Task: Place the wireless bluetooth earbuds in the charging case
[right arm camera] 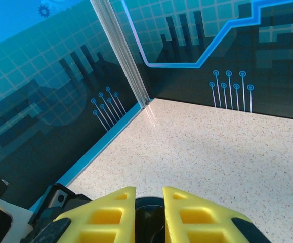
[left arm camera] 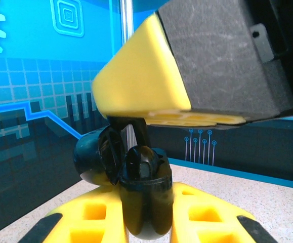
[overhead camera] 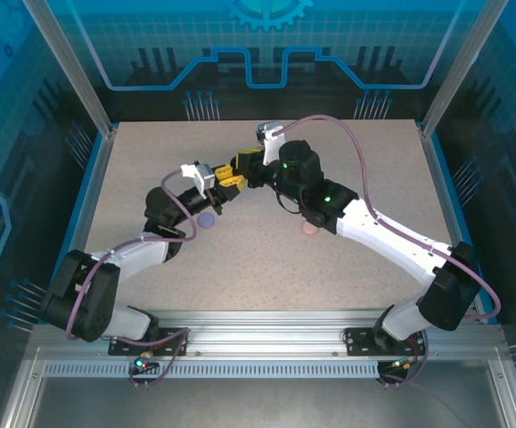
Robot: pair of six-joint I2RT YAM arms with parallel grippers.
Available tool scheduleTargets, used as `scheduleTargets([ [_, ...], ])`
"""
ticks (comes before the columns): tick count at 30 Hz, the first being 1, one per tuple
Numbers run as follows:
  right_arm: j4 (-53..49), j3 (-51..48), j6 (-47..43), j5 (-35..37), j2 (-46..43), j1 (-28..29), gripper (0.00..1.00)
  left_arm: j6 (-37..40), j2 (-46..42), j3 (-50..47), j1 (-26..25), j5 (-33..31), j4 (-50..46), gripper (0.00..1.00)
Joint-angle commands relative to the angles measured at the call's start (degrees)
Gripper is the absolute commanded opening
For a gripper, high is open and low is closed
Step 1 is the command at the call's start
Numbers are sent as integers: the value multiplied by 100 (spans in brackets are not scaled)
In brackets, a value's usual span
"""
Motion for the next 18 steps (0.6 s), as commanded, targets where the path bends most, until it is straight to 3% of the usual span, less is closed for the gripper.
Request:
scheduleTargets([
  [1, 65, -197, 88, 18, -79, -65, 16, 194, -227, 164, -44, 94, 157, 0],
  [18, 41, -254, 215, -299, -41, 83, 14, 239, -302, 158, -44, 52, 94, 0],
])
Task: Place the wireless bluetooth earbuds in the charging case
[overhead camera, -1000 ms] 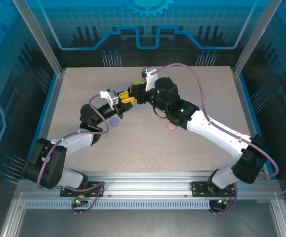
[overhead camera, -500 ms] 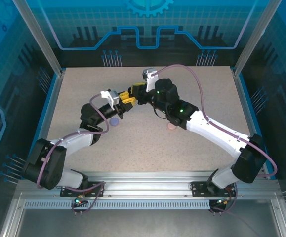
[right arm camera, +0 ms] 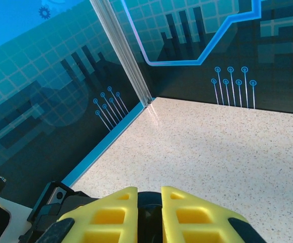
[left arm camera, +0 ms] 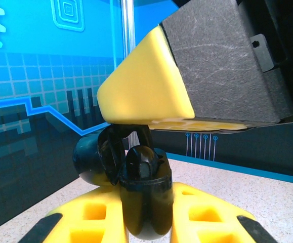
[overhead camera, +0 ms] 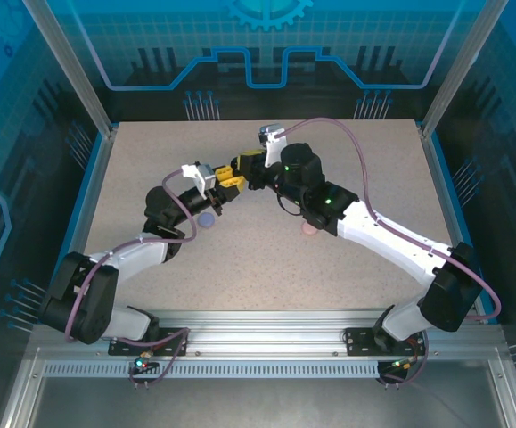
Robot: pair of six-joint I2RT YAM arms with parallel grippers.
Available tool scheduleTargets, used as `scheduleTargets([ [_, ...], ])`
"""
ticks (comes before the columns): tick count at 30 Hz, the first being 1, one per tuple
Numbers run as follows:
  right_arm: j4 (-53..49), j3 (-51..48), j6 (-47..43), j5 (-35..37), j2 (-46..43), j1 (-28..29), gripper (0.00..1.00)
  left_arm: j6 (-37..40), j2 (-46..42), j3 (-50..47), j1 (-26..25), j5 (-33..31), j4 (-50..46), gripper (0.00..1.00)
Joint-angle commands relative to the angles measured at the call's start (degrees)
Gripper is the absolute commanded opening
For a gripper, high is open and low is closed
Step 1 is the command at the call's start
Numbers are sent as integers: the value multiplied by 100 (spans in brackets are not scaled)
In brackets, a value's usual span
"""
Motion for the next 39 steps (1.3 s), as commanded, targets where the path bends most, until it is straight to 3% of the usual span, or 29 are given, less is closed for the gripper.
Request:
scheduleTargets([
  [1, -173, -35, 54, -200, 11, 123, 14, 127, -218, 155, -44, 47, 319, 0],
  [24, -535, -128, 313, 2, 103, 150, 12, 215, -343, 129, -44, -51, 290, 0],
  [39, 313, -30, -10, -214, -325, 151, 12, 217, -274, 164, -44, 325, 574, 0],
])
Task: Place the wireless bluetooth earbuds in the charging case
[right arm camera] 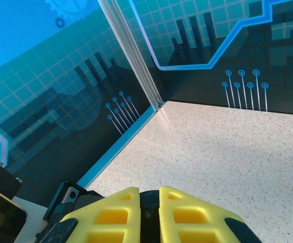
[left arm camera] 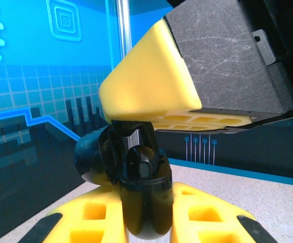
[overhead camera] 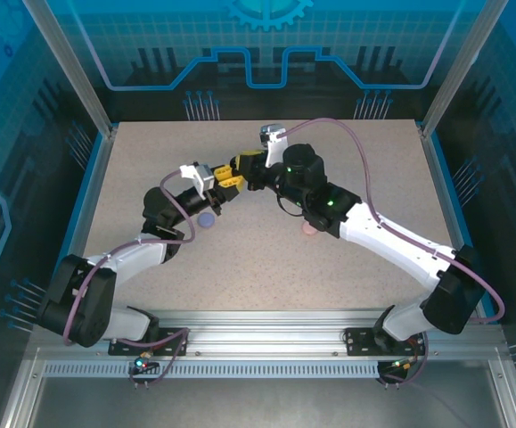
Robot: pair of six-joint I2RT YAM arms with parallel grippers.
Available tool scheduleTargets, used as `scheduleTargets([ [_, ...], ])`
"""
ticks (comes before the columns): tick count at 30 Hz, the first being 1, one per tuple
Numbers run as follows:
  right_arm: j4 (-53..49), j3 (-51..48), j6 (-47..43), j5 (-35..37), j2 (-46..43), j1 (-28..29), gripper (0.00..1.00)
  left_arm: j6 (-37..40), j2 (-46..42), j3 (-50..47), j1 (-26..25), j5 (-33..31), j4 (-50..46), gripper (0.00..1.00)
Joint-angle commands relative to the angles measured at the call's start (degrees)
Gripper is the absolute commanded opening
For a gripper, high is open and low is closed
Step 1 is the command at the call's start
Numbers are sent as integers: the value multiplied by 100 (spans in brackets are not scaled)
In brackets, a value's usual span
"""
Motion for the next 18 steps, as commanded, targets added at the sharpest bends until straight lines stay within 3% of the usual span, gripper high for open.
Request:
scheduleTargets([
  [1, 287, 4, -183, -122, -176, 83, 12, 167, -152, 180, -50, 305, 463, 0],
  [18, 618, -239, -259, 45, -399, 105, 12, 258, -65, 234, -44, 329, 453, 0],
])
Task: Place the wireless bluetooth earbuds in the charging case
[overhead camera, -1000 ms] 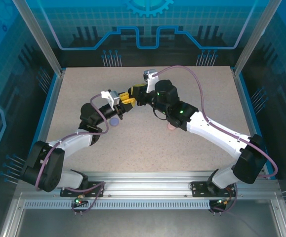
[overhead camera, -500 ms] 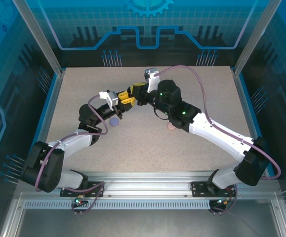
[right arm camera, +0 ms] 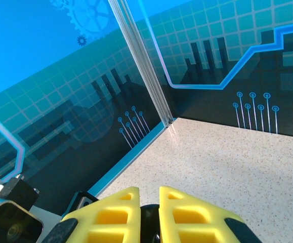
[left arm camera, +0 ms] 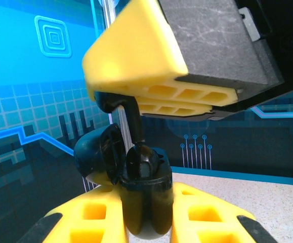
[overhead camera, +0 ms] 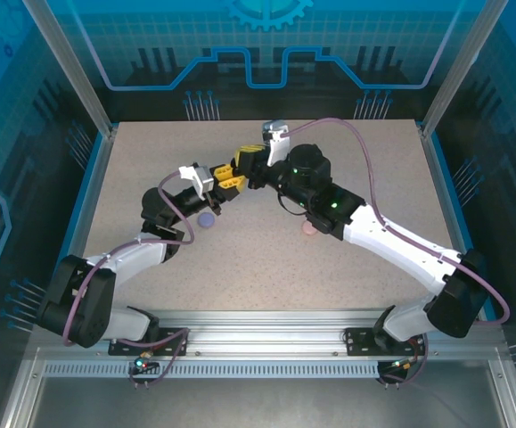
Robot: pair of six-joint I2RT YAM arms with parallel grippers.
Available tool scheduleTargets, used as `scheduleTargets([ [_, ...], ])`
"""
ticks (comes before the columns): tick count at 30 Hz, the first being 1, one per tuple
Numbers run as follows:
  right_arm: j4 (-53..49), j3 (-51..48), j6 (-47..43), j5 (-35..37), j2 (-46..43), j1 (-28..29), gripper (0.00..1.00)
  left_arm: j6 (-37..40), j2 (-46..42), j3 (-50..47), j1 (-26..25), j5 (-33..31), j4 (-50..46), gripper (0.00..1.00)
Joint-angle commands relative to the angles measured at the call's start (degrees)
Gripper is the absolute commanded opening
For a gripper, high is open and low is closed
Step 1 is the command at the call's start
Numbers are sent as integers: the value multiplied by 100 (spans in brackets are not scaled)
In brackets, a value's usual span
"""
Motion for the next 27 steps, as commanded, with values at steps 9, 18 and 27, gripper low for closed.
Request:
scheduleTargets([
  [9, 166, -257, -28, 191, -253, 80, 11, 157, -100, 182, -37, 114, 243, 0],
  [18, 103, -134, 25, -14, -93, 116, 10, 144, -144, 217, -37, 132, 173, 0],
  [27, -68, 14, -55, -14, 49, 199, 10, 130, -179, 226, -37, 125, 139, 0],
])
